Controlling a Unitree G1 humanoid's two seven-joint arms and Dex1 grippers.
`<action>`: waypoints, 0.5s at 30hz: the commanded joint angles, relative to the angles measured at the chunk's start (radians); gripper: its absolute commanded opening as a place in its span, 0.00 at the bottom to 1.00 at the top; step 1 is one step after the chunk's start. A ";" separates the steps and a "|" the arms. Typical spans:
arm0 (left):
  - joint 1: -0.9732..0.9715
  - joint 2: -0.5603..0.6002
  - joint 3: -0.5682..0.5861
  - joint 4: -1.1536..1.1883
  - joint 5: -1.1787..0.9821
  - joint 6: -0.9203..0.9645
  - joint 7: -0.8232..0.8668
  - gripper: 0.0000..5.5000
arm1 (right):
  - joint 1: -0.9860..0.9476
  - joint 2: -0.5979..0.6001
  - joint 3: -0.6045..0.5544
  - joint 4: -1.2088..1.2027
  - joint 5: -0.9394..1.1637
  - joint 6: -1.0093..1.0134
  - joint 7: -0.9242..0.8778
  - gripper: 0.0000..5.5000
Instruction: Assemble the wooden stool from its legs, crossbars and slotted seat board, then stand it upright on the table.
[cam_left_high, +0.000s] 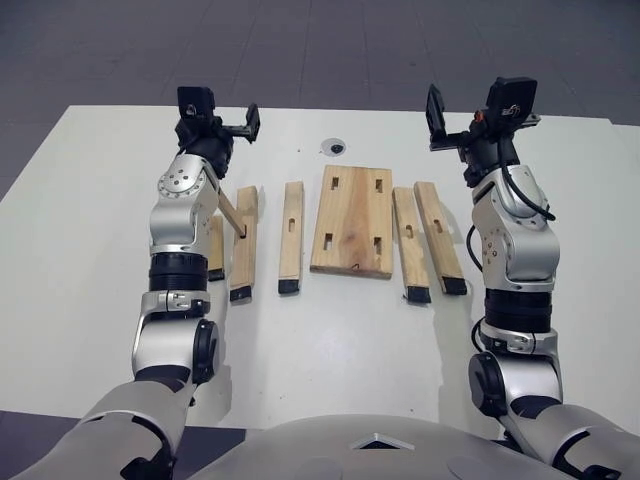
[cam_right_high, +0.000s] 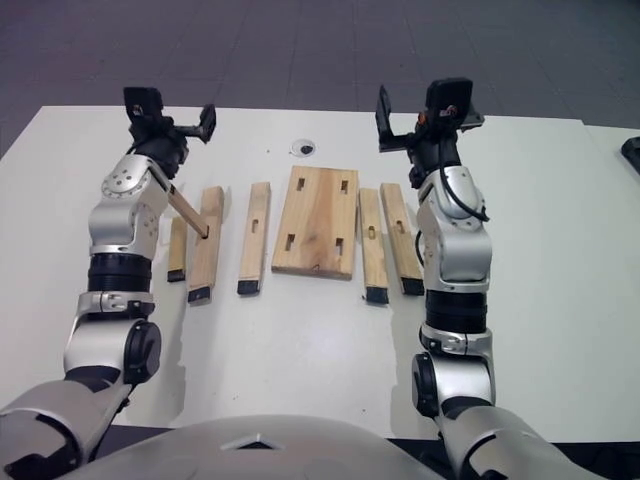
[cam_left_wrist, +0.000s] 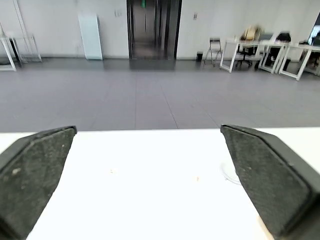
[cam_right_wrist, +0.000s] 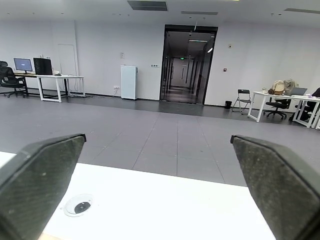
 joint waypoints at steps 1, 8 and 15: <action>0.007 -0.055 0.017 0.204 -0.011 -0.064 -0.018 0.97 | -0.026 -0.007 -0.003 0.026 0.002 0.000 0.010 0.98; -0.069 -0.050 0.051 0.253 -0.035 -0.138 -0.029 0.97 | -0.033 -0.012 0.001 0.037 0.001 0.002 0.027 0.98; -0.050 0.031 0.070 0.117 -0.036 -0.087 -0.033 0.97 | -0.021 -0.010 -0.002 0.024 -0.002 0.003 0.023 0.98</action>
